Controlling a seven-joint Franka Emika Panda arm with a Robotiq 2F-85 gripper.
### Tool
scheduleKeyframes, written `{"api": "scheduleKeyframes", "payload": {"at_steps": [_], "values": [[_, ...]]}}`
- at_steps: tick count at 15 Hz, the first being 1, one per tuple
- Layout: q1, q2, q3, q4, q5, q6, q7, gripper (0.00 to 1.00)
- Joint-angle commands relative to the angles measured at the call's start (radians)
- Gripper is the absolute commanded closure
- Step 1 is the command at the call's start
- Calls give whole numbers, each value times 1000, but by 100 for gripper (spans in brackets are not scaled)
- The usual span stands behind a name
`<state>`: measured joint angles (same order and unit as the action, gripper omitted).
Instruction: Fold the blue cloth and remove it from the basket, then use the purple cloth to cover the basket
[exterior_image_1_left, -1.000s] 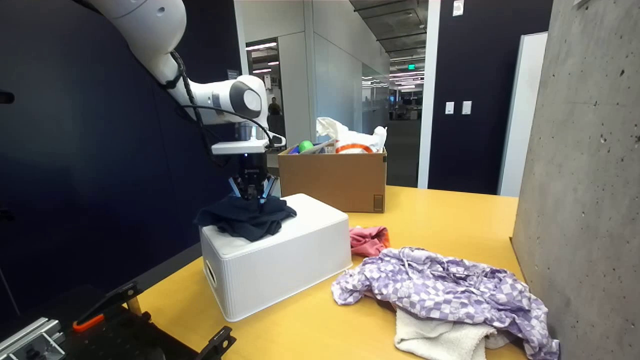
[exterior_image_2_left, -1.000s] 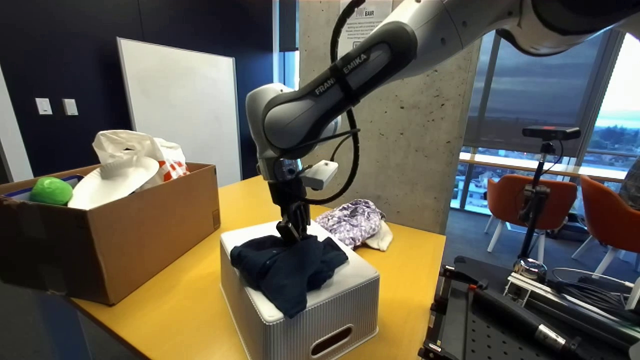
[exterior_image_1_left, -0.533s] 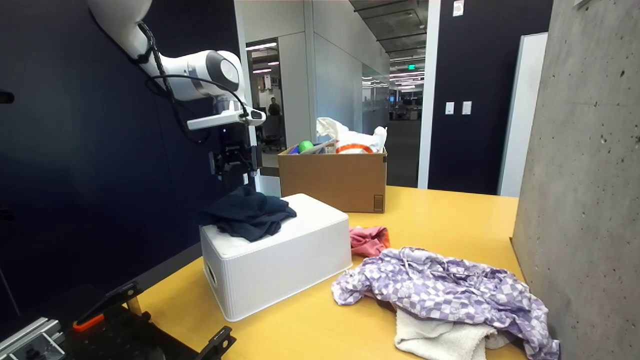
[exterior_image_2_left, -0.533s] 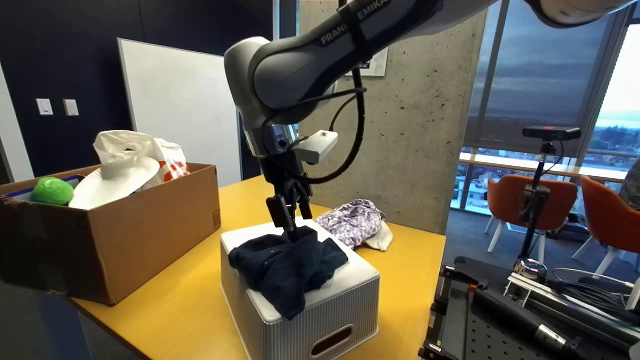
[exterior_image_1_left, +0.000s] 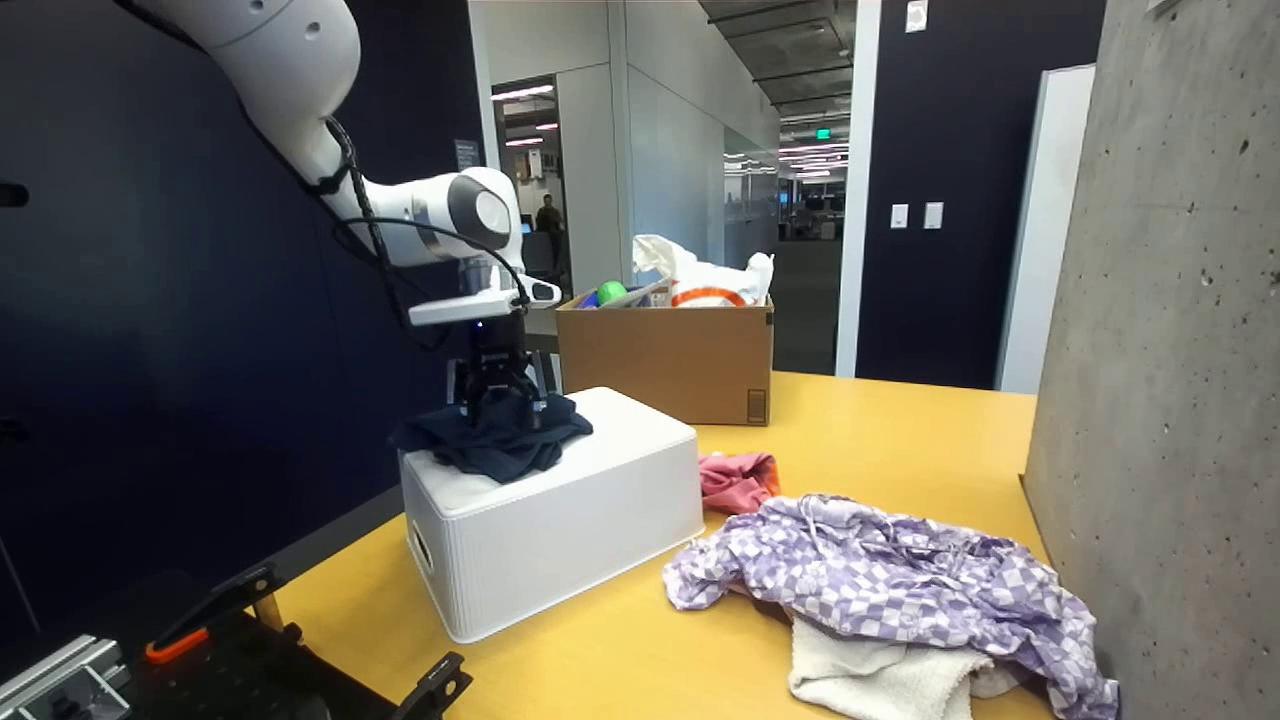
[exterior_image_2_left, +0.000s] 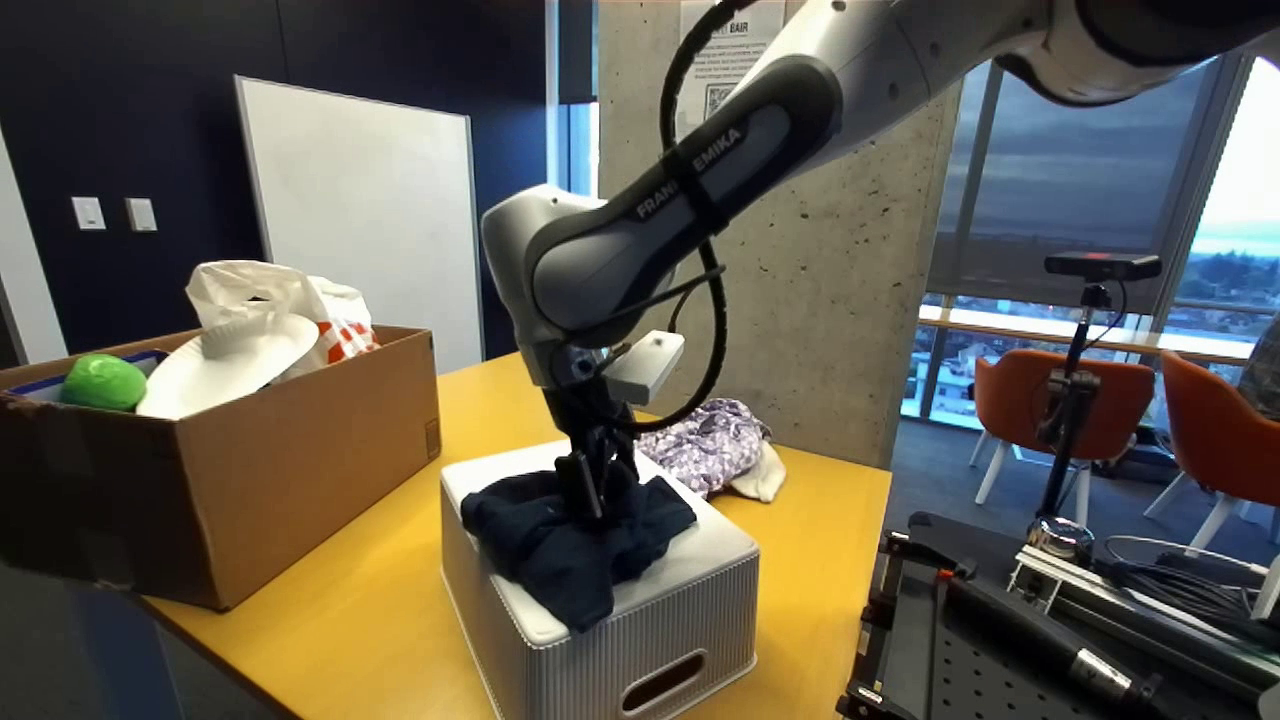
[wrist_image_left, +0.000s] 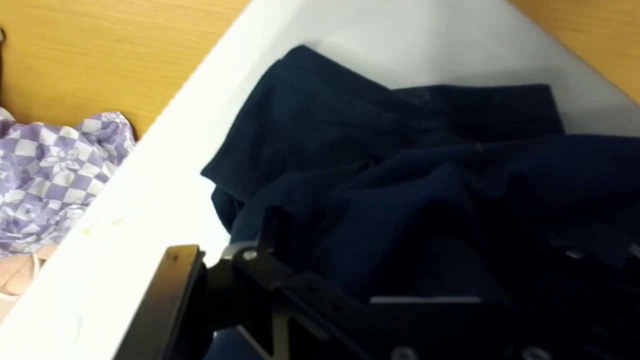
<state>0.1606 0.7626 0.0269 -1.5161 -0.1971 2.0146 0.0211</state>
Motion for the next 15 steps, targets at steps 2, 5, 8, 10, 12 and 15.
{"api": "scheduleKeyframes", "payload": {"at_steps": [2, 5, 8, 10, 12, 15], "values": [[-7, 34, 7, -22, -9, 155, -40, 0], [-10, 29, 5, -56, -8, 203, -59, 28], [-11, 9, 6, -87, -4, 230, -63, 50], [-16, -6, 4, -100, -3, 242, -65, 64], [-23, -25, -2, -109, -4, 252, -65, 79], [-38, -60, -19, -128, -10, 262, -60, 99]]}}
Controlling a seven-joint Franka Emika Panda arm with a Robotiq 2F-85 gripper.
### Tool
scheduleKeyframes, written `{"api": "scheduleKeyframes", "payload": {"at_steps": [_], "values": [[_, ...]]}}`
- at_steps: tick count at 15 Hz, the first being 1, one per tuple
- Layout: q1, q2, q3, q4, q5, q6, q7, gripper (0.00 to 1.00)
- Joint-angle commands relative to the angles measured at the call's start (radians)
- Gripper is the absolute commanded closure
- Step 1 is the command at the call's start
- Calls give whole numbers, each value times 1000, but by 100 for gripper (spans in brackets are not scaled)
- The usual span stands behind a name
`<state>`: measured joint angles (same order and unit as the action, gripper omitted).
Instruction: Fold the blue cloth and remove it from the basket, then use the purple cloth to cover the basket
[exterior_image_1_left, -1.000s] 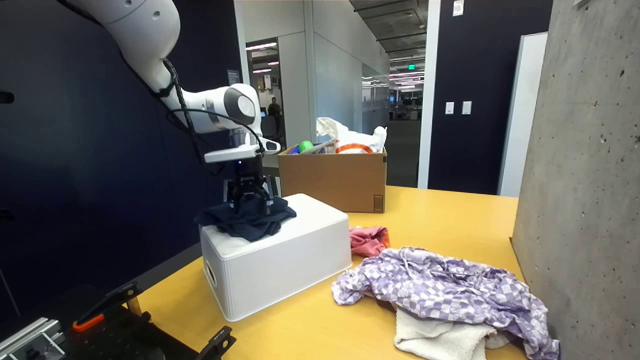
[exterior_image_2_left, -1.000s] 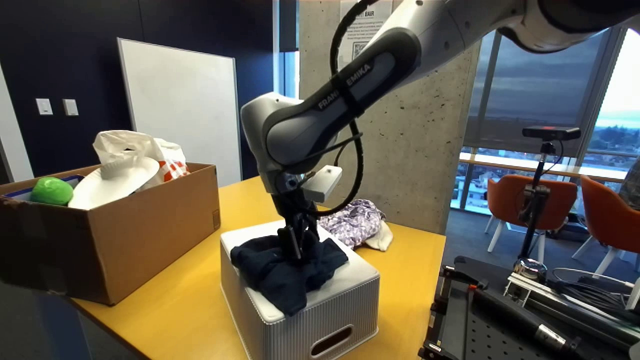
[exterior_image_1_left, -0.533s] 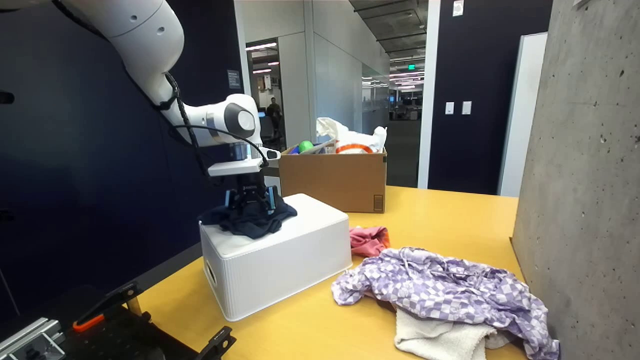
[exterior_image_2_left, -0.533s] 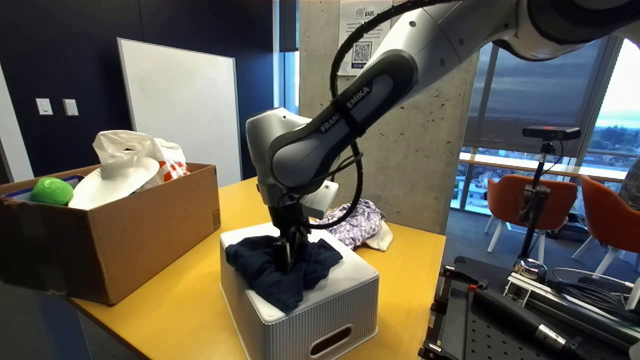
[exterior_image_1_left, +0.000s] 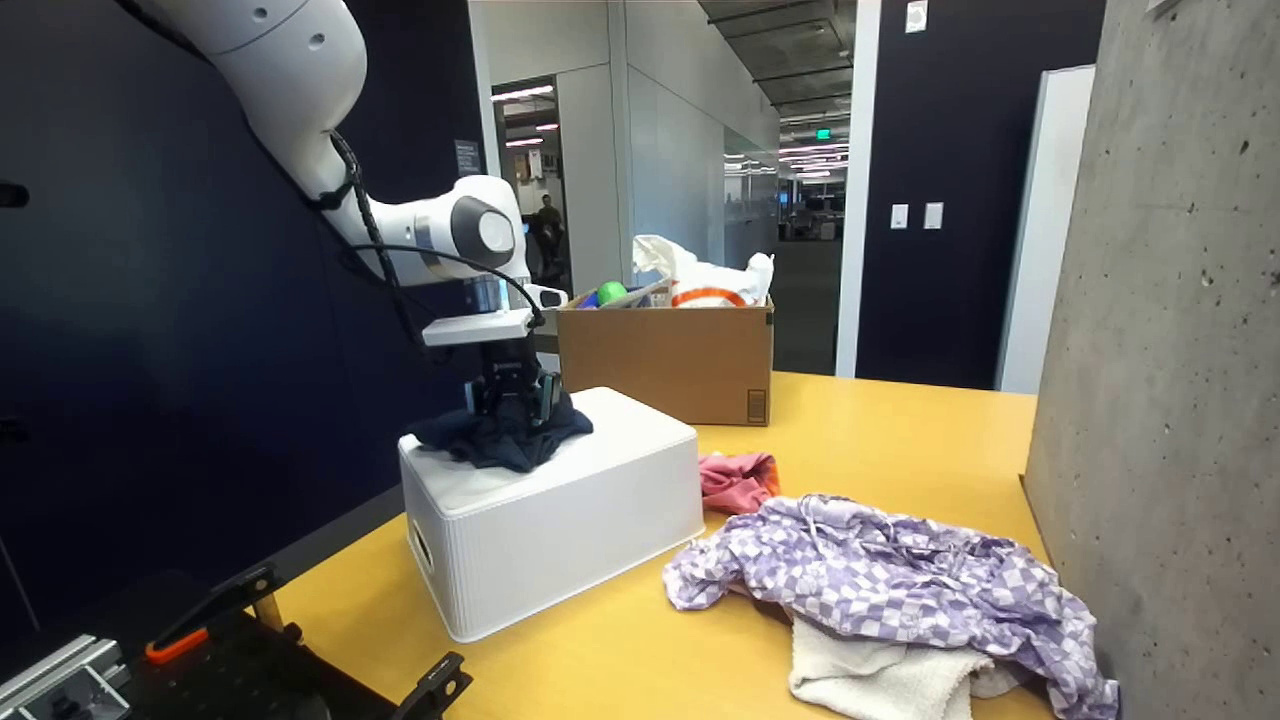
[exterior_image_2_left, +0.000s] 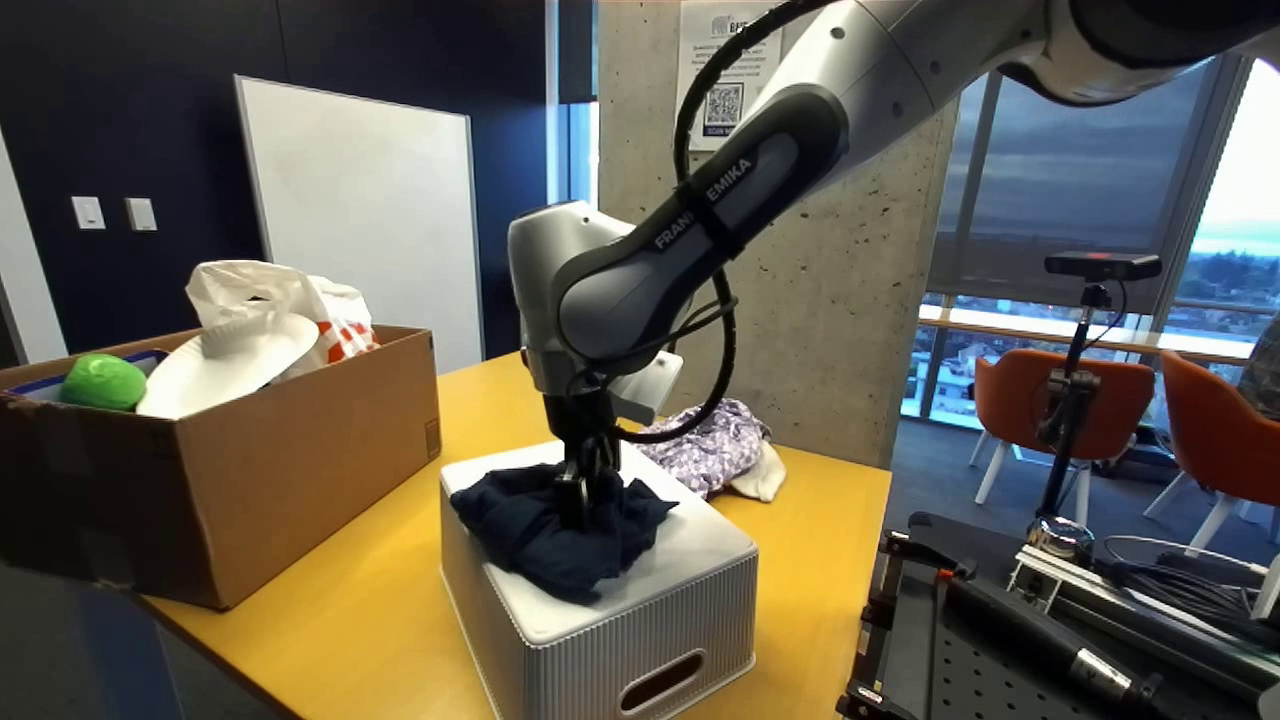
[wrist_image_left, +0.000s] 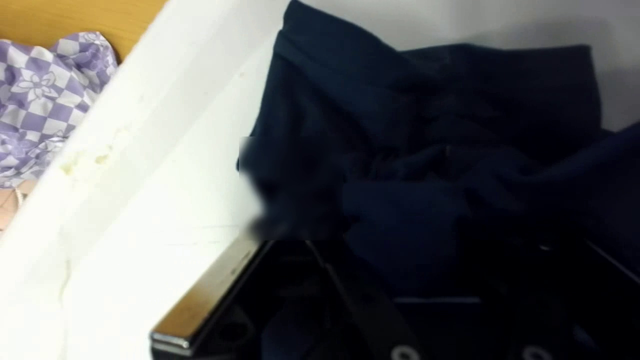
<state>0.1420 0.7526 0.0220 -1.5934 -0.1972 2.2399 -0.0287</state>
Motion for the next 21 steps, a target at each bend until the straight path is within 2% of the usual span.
{"api": "scheduleKeyframes", "payload": {"at_steps": [1, 6, 8, 12, 16, 21], "values": [[-26, -62, -22, -55, -13, 37, -9, 100], [-78, -151, -88, -73, -19, 40, 7, 100], [-86, -175, -93, -66, -18, 32, 13, 100], [-46, -226, -67, -75, -32, 31, 30, 100], [-5, -282, -80, -82, -80, 35, 74, 100], [-30, -383, -130, -136, -160, 33, 148, 100]]}}
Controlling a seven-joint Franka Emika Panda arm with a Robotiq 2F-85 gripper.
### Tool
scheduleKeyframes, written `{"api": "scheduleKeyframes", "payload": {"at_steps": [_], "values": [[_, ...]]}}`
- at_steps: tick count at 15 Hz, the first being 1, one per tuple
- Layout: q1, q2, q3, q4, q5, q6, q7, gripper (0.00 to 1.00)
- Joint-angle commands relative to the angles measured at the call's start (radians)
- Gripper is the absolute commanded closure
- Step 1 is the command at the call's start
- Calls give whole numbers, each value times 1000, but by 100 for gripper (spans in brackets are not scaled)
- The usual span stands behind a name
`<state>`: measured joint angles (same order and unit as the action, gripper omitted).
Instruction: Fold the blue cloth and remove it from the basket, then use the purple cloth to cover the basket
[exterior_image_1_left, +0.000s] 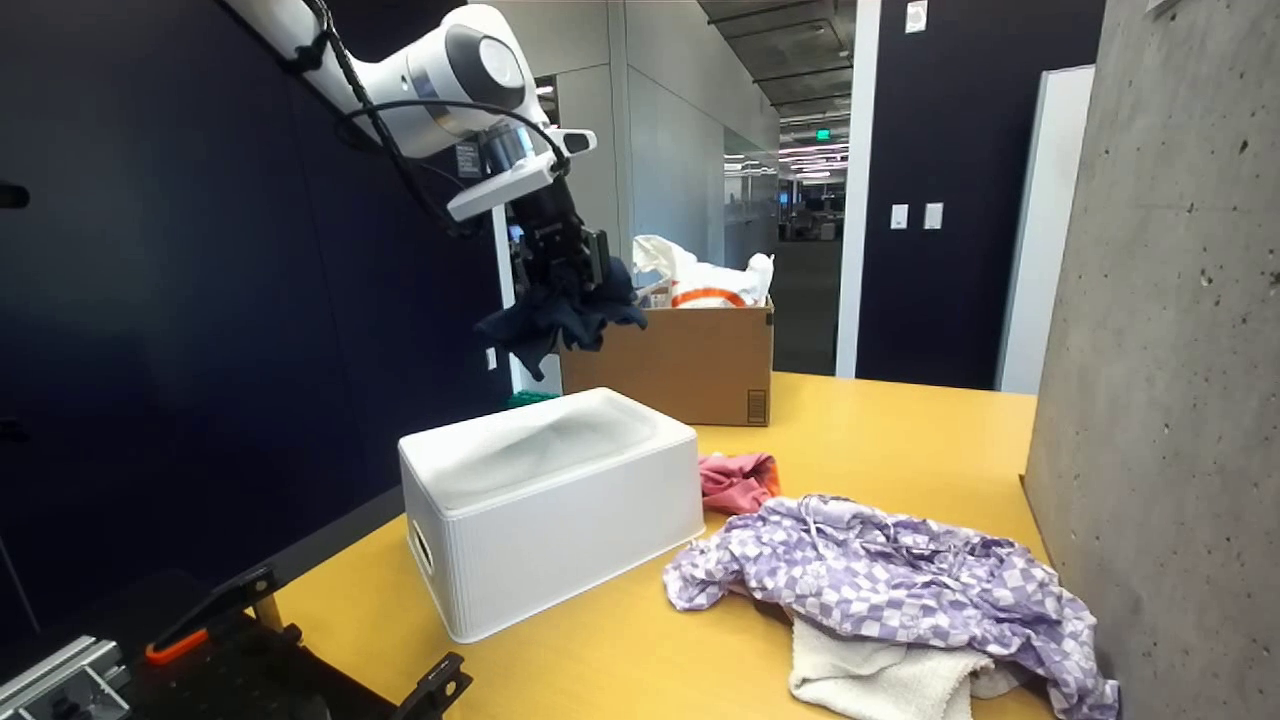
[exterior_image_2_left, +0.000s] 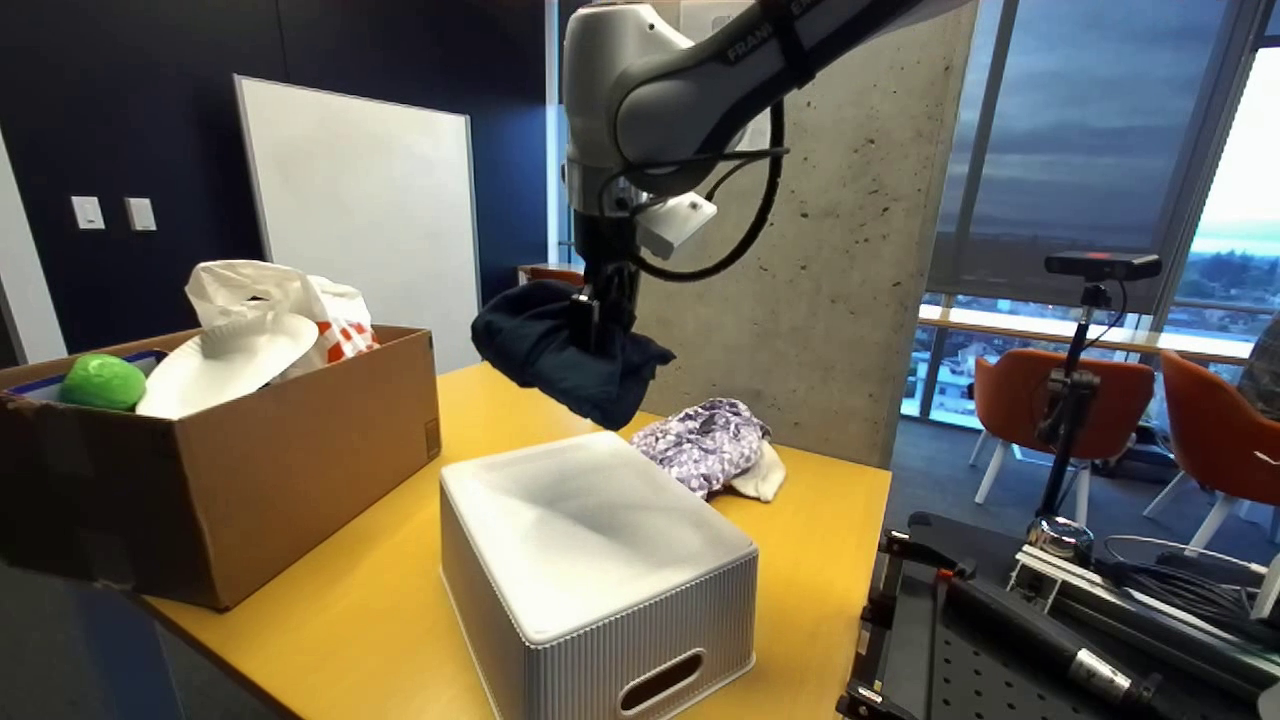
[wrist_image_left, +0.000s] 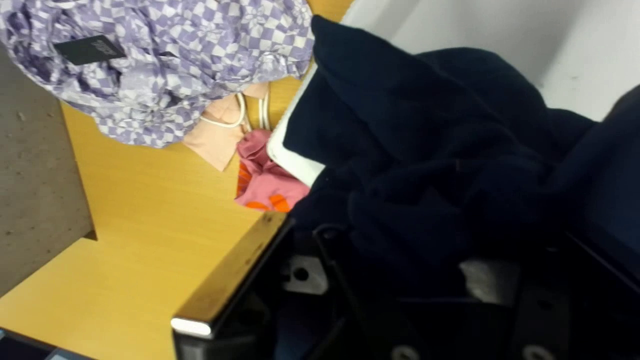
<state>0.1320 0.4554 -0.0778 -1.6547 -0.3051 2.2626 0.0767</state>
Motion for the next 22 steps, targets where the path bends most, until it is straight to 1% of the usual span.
{"api": "scheduleKeyframes", "payload": {"at_steps": [1, 4, 10, 11, 13, 15, 17, 19, 22], "values": [[-31, -103, -44, -93, -67, 8, 54, 100], [-76, -135, -80, -156, -103, 16, 87, 100], [-185, -127, -129, -316, -84, 44, 107, 100], [-204, -112, -132, -336, -71, 57, 101, 100], [-240, -38, -125, -337, -42, 128, 72, 100], [-260, 63, -110, -301, -12, 216, 53, 100], [-264, 171, -87, -241, 33, 272, 31, 100], [-273, 273, -56, -173, 89, 291, -9, 100], [-278, 400, -25, -57, 148, 263, -53, 100]]}}
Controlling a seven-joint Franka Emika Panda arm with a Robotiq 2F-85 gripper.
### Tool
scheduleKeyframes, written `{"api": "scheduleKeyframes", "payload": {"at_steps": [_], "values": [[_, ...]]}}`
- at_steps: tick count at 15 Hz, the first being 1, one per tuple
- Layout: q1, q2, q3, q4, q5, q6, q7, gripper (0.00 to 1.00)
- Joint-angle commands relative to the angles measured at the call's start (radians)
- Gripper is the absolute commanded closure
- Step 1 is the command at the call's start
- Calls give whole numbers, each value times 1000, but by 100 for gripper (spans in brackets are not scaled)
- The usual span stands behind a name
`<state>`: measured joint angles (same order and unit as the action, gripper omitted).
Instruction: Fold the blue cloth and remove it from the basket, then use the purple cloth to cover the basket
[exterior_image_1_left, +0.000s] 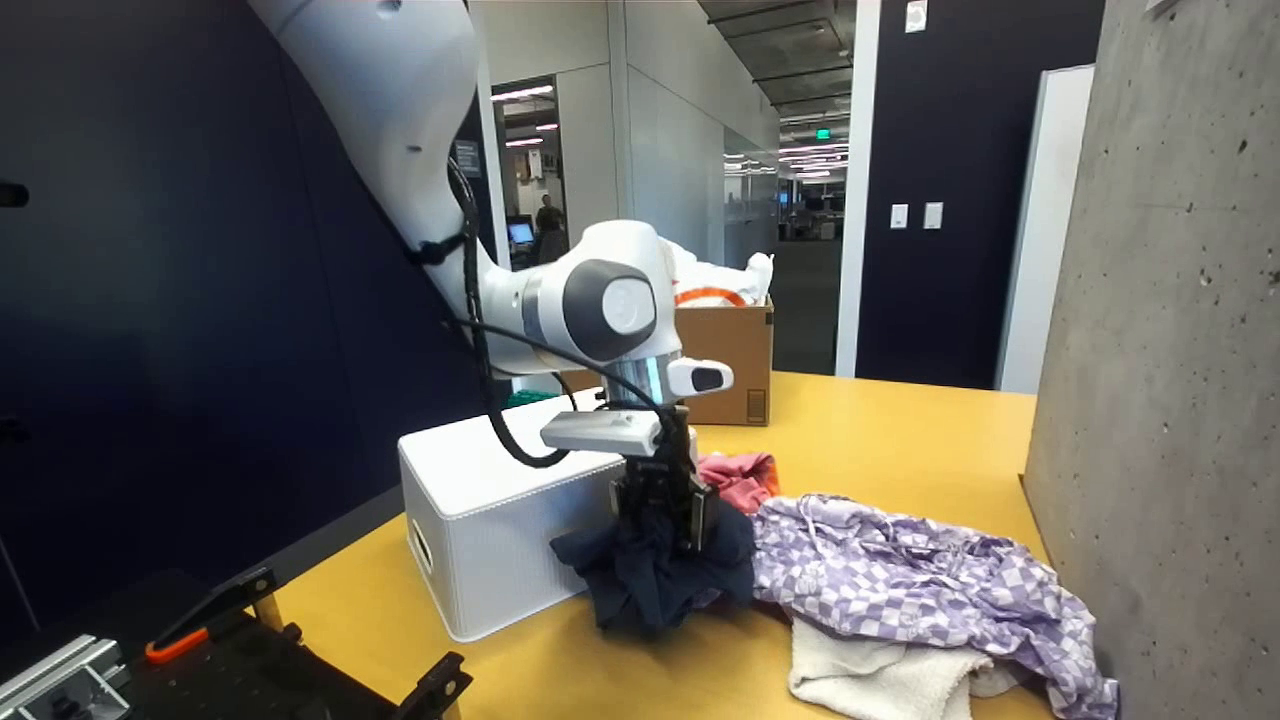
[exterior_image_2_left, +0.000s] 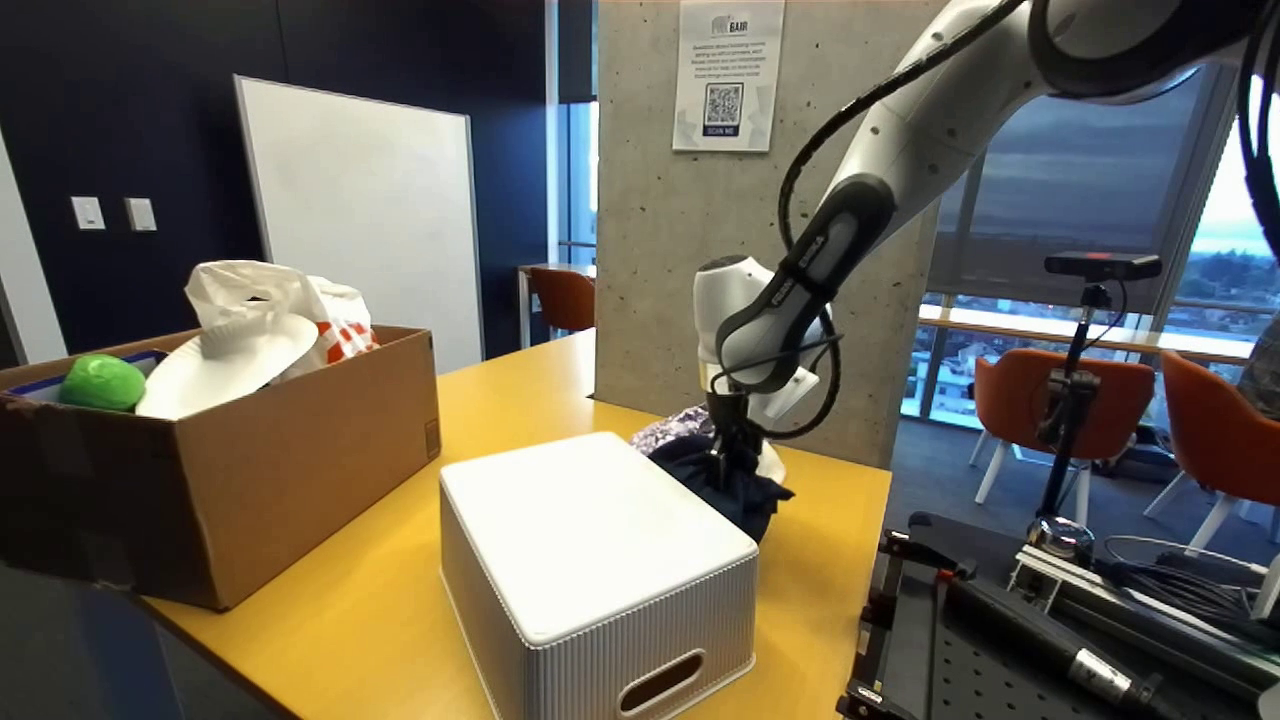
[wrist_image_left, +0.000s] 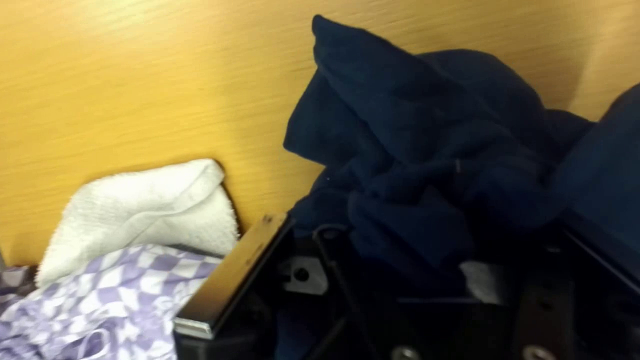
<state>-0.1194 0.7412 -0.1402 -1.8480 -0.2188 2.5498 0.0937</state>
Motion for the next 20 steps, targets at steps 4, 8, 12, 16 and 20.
{"api": "scheduleKeyframes", "payload": {"at_steps": [4, 8, 12, 16, 20], "values": [[-27, 173, 33, 205, 91, -53, -85, 100], [-29, 128, 32, 185, 109, -106, -84, 60], [-29, 44, 20, 152, 119, -178, -73, 32], [-67, 8, 2, 201, 140, -212, -70, 2], [-113, 72, -5, 296, 157, -159, -67, 0]]}}
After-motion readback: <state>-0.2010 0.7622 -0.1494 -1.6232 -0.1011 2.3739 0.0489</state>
